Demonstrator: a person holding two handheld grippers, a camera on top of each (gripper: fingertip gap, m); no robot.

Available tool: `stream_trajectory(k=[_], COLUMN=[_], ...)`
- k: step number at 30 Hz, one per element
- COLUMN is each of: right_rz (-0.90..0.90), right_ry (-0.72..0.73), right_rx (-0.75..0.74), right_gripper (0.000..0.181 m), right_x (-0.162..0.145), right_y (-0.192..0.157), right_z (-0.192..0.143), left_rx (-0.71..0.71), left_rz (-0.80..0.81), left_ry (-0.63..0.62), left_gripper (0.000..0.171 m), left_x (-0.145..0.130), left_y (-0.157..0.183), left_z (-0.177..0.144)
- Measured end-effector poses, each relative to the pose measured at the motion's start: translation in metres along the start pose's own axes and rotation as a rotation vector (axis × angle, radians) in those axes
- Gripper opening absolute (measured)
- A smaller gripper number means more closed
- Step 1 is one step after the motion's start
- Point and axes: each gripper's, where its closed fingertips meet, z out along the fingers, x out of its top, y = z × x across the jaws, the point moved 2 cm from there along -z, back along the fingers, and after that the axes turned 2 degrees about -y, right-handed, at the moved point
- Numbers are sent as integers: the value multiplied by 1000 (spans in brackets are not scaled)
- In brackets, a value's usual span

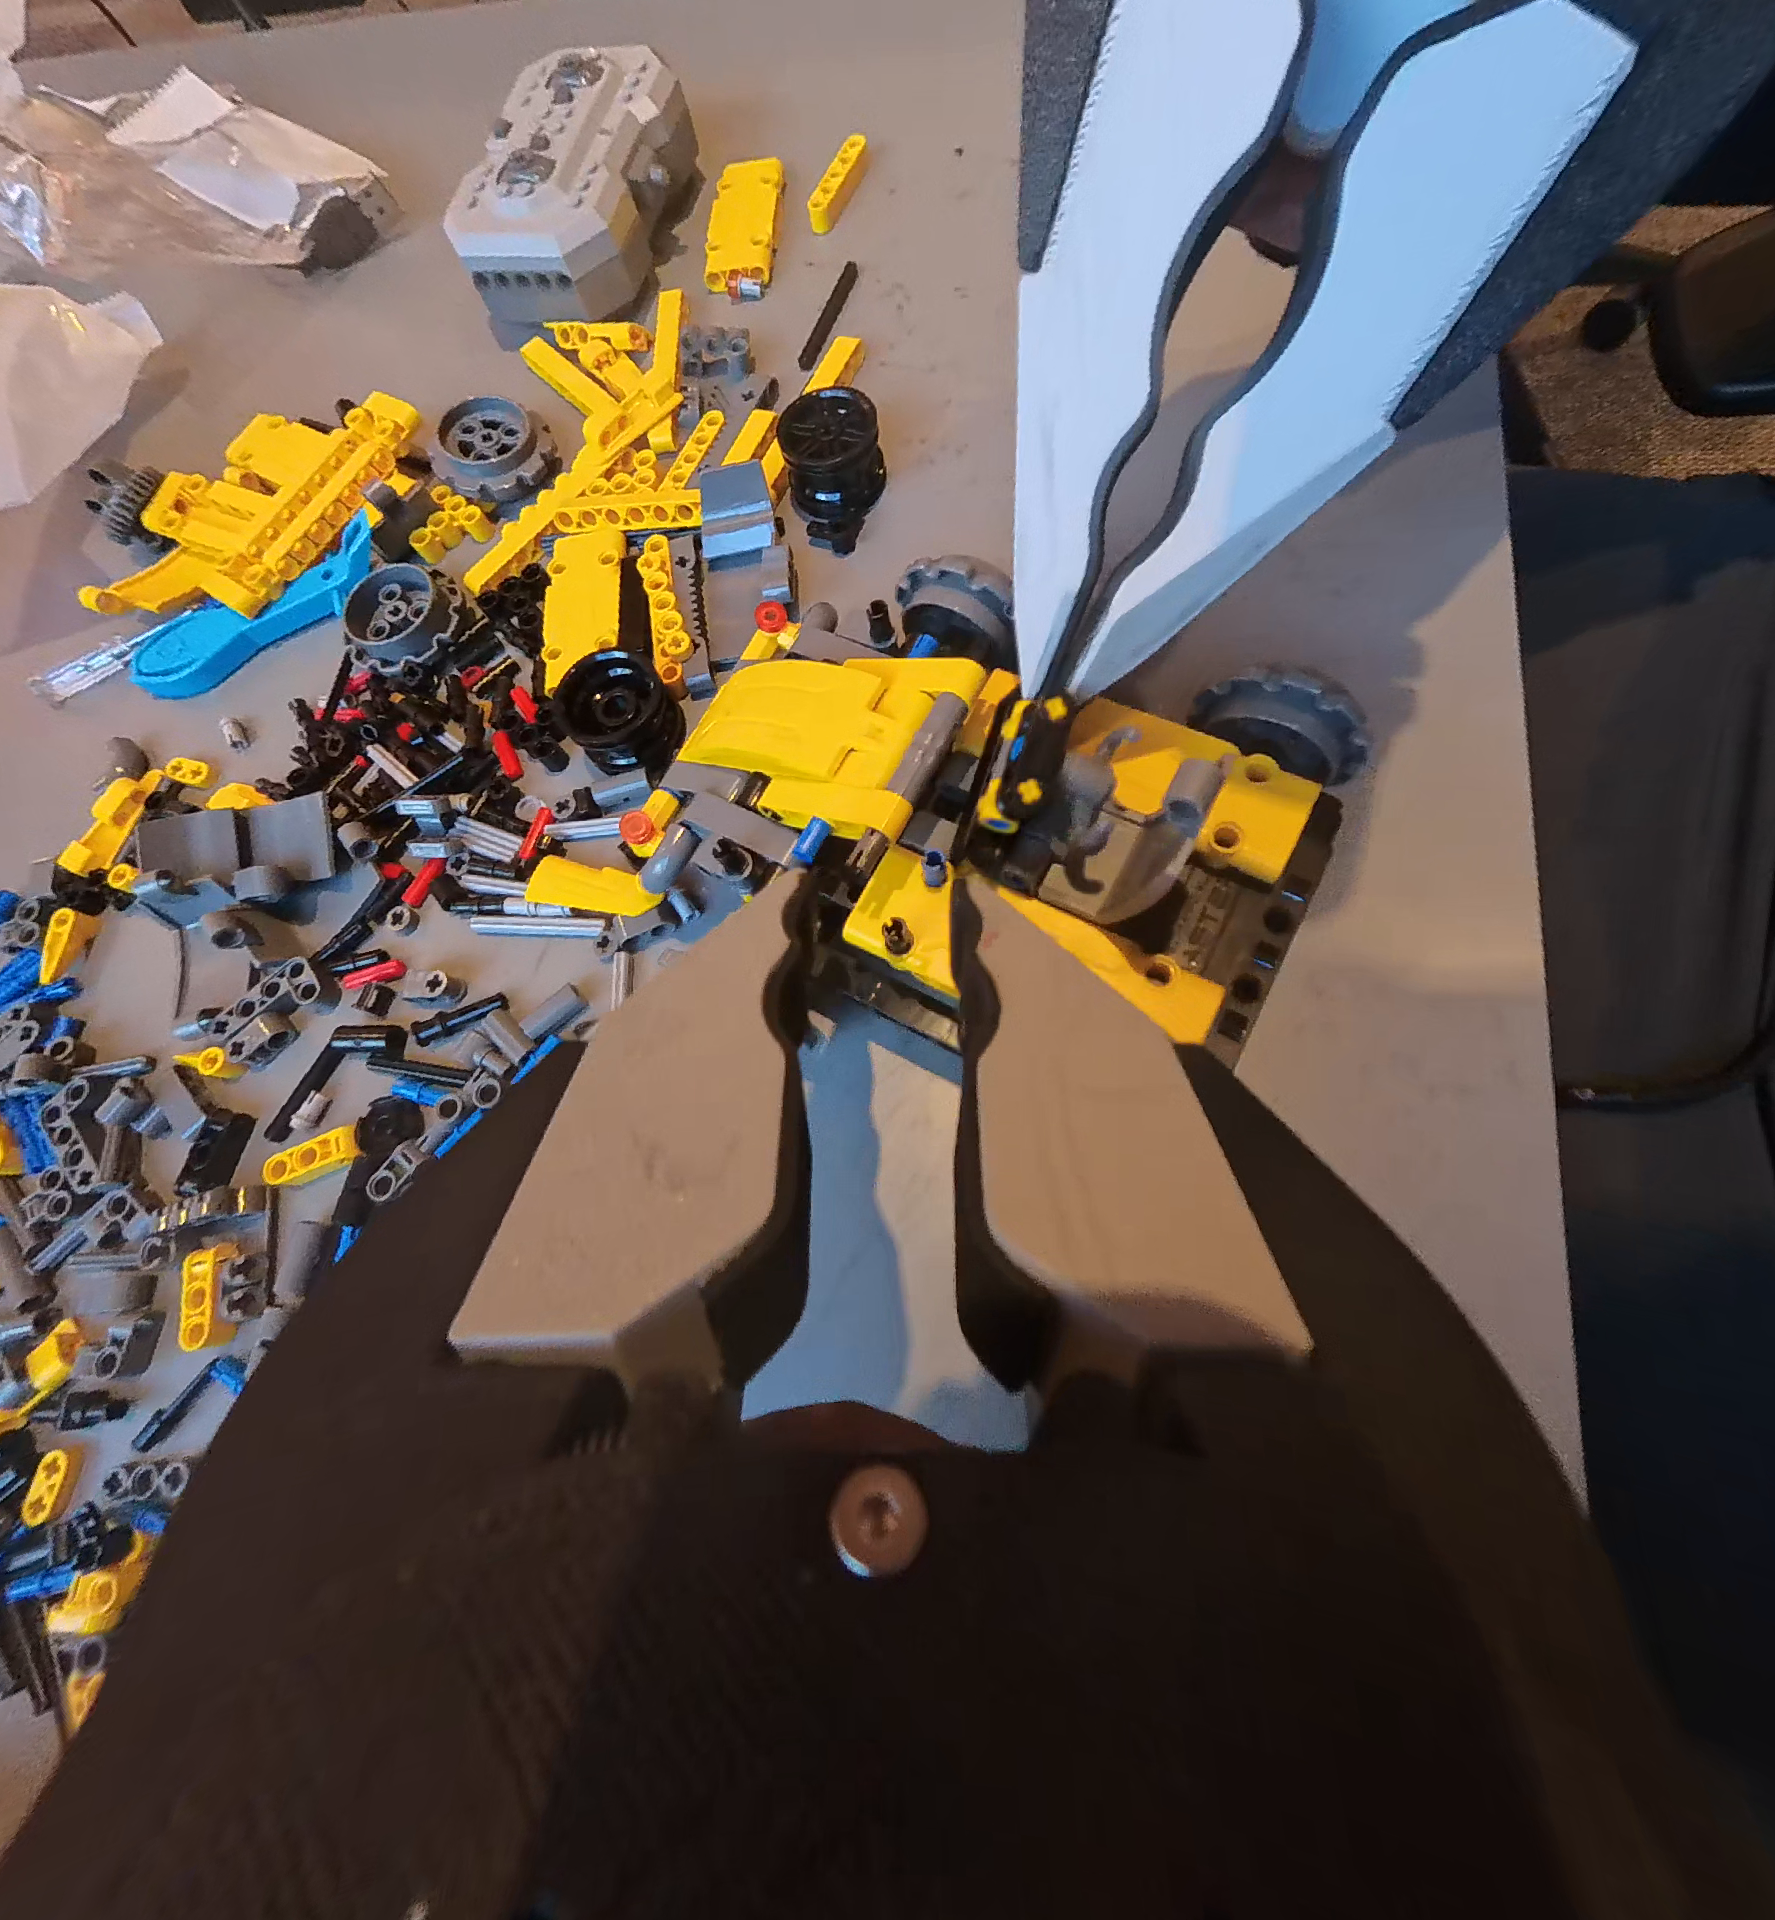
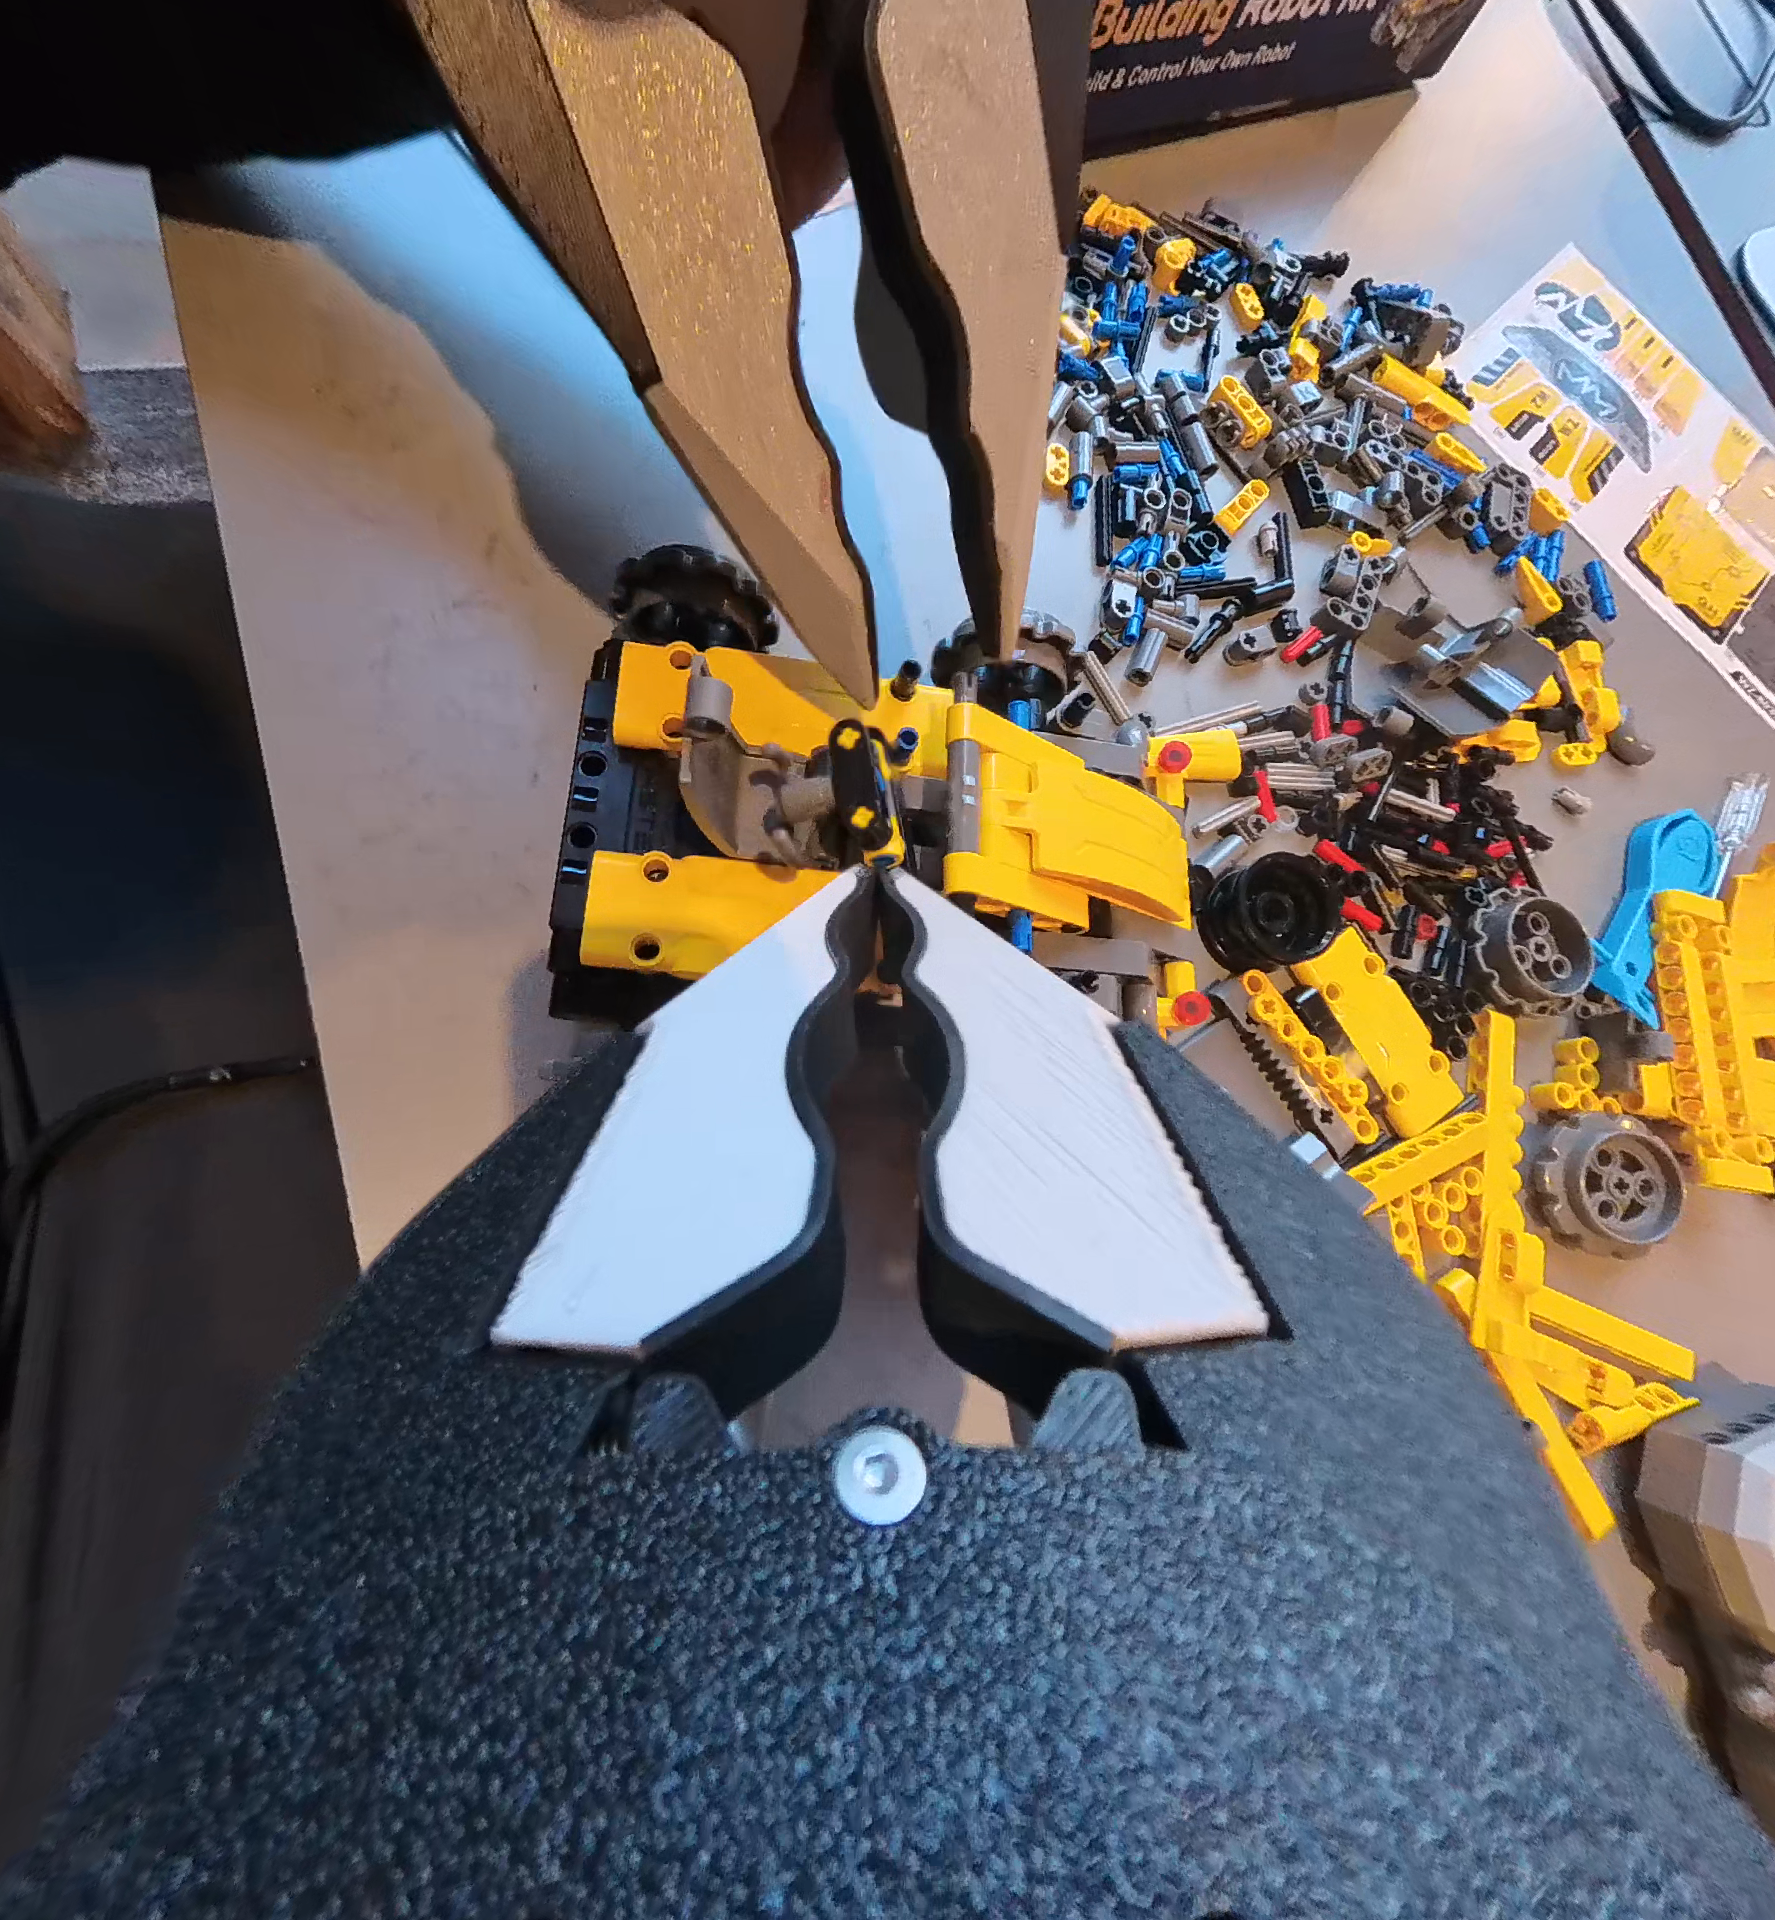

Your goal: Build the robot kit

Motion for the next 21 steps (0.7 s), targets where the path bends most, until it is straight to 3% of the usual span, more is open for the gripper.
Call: stream_trajectory(k=[12,21], right_rz=[-110,11], right_ry=[-52,35], right_rx=[-64,-41], right_gripper=[8,20], right_x=[-2,8], right_y=[1,19], right_z=[-2,-10], left_rx=[-38,-57], left_rz=[37,5], left_ry=[-34,-16], left_gripper=[20,20], left_x=[-4,-6], left_y=[10,6], left_z=[6,4])
